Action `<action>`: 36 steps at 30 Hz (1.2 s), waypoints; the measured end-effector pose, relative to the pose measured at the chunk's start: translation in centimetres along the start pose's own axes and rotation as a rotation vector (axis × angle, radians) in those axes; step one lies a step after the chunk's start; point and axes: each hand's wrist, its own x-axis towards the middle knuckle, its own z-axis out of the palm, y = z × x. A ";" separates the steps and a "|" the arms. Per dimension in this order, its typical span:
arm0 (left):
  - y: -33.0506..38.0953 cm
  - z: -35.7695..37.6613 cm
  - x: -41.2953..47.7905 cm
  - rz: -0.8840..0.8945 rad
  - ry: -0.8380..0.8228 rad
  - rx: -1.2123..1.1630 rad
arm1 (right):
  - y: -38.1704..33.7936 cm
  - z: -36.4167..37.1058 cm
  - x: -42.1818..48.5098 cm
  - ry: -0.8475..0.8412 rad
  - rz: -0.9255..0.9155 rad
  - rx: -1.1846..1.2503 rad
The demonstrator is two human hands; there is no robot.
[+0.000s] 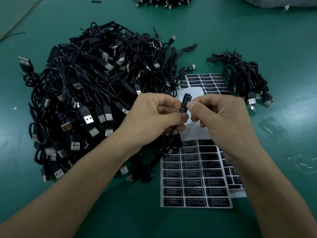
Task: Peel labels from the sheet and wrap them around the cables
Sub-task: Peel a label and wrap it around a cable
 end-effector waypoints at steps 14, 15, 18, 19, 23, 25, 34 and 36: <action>0.3 0.1 -0.3 0.009 0.017 0.000 | 0.1 -0.2 0.0 -0.027 -0.053 -0.070; 0.3 0.1 -0.2 0.007 0.015 0.000 | 0.1 -0.2 0.0 -0.030 -0.054 -0.071; 0.2 0.0 -0.1 -0.006 0.007 -0.013 | 0.2 -0.2 0.1 -0.042 -0.050 -0.063; 0.1 0.0 -0.1 -0.010 0.003 -0.021 | 0.2 -0.2 0.1 -0.049 -0.047 -0.058; -0.1 0.0 0.0 -0.024 -0.006 -0.044 | 0.3 -0.2 0.2 -0.063 -0.008 -0.013; -0.2 0.0 0.1 -0.027 -0.009 -0.048 | 0.3 -0.1 0.2 -0.063 0.010 0.012; 0.0 0.0 0.0 -0.029 -0.010 -0.043 | 0.3 -0.2 0.3 -0.055 0.007 -0.009; 0.1 0.1 0.0 -0.030 -0.005 -0.045 | 0.2 -0.2 0.3 -0.058 0.006 -0.006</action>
